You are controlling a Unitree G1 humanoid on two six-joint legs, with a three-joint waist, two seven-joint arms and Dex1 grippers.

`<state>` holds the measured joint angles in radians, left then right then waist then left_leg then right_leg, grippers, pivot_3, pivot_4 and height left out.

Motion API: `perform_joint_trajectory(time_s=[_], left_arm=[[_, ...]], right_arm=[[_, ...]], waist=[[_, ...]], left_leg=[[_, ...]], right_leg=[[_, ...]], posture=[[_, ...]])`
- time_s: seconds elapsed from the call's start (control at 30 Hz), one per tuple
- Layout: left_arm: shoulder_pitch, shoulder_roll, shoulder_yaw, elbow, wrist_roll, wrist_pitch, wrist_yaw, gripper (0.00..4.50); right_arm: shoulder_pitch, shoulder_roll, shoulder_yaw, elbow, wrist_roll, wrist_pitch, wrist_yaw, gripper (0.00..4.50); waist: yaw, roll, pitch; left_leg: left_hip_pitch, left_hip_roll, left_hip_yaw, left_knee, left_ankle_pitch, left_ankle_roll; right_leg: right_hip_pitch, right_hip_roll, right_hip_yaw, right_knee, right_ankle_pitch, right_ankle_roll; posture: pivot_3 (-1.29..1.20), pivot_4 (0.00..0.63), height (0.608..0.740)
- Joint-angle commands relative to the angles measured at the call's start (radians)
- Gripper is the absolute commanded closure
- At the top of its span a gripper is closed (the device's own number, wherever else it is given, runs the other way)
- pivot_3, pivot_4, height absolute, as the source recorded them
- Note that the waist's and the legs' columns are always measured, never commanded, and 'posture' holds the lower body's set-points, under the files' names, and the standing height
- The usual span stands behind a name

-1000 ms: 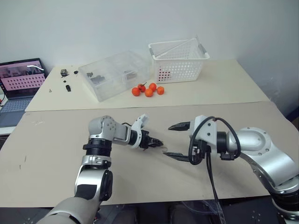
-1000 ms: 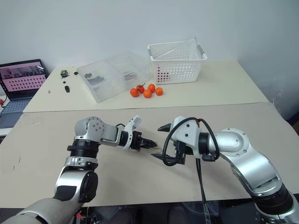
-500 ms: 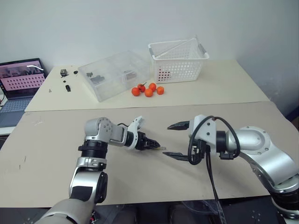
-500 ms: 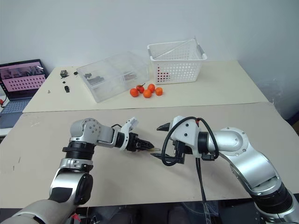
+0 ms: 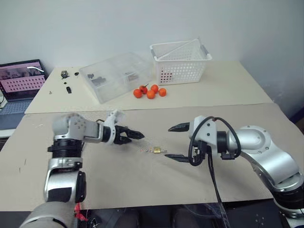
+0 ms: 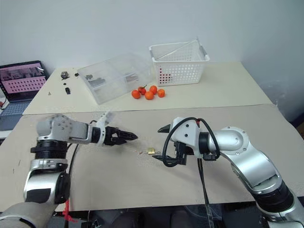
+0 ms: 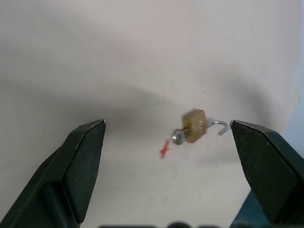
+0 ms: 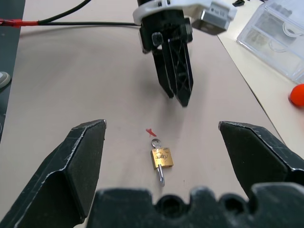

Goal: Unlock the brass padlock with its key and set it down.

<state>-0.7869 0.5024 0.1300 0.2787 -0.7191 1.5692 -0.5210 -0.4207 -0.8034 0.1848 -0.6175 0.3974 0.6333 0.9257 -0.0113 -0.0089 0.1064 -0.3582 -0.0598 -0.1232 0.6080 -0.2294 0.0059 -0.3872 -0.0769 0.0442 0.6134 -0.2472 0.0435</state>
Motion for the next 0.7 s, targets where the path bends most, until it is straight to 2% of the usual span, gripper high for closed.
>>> perform_joint_trajectory(time_s=[0.03,0.07,0.17,0.27,0.33,0.43,0.7], left_arm=[[0.02,0.17,-0.165,-0.197,0.029,-0.283,-0.308,0.03],[0.037,0.23,-0.209,-0.231,0.049,-0.355,-0.397,0.03],[0.095,0.341,-0.221,-0.314,0.057,-0.521,-0.581,0.03],[0.203,0.419,-0.214,-0.395,0.167,-0.815,-0.678,0.03],[0.252,0.452,-0.204,-0.402,0.198,-0.877,-0.7,0.03],[0.289,0.441,-0.177,-0.387,0.224,-0.909,-0.657,0.03],[0.428,0.389,-0.074,-0.491,0.209,-0.966,-0.564,0.03]], right_arm=[[-0.028,-0.002,-0.033,-0.007,0.06,0.024,0.034,0.0],[-0.028,-0.013,-0.038,-0.004,0.077,0.04,0.05,0.0],[-0.002,-0.085,-0.058,0.016,0.123,0.083,0.124,0.0],[0.008,-0.133,-0.108,0.092,0.15,0.1,0.158,0.0],[0.008,-0.139,-0.148,0.14,0.173,0.109,0.161,0.0],[0.009,-0.131,-0.181,0.184,0.191,0.117,0.154,0.0],[0.046,-0.152,-0.247,0.249,0.178,0.094,0.145,0.0]], waist=[[-0.001,0.0,0.0],[-0.001,0.0,0.0],[-0.001,0.001,0.0],[0.0,0.001,0.0],[0.0,0.0,0.0],[0.001,0.0,0.001],[0.0,0.0,0.001]], left_leg=[[-0.001,0.0,0.0,0.0,0.0,-0.005],[-0.001,0.0,0.0,-0.001,0.0,-0.009],[-0.001,0.001,0.002,-0.001,-0.002,-0.01],[-0.001,0.001,0.004,-0.001,-0.004,-0.006],[-0.001,0.003,0.006,-0.001,-0.004,-0.006],[0.0,0.004,0.008,-0.001,-0.005,-0.004],[0.002,0.006,0.01,0.0,-0.006,-0.002]], right_leg=[[-0.001,0.0,0.0,0.0,0.0,0.0],[-0.001,0.0,0.0,-0.001,0.0,0.0],[-0.001,-0.002,0.001,-0.003,0.0,-0.001],[-0.001,-0.003,0.001,-0.004,-0.001,-0.002],[-0.001,-0.004,0.001,-0.005,-0.001,-0.002],[-0.001,-0.004,0.001,-0.005,-0.001,-0.003],[0.0,0.0,0.001,-0.002,-0.001,-0.002]], posture=[[0.0,0.15,0.74],[0.0,0.15,0.74],[0.0,0.15,0.74],[0.0,0.15,0.74],[0.0,0.15,0.74],[0.0,0.15,0.74],[0.0,0.15,0.74]])
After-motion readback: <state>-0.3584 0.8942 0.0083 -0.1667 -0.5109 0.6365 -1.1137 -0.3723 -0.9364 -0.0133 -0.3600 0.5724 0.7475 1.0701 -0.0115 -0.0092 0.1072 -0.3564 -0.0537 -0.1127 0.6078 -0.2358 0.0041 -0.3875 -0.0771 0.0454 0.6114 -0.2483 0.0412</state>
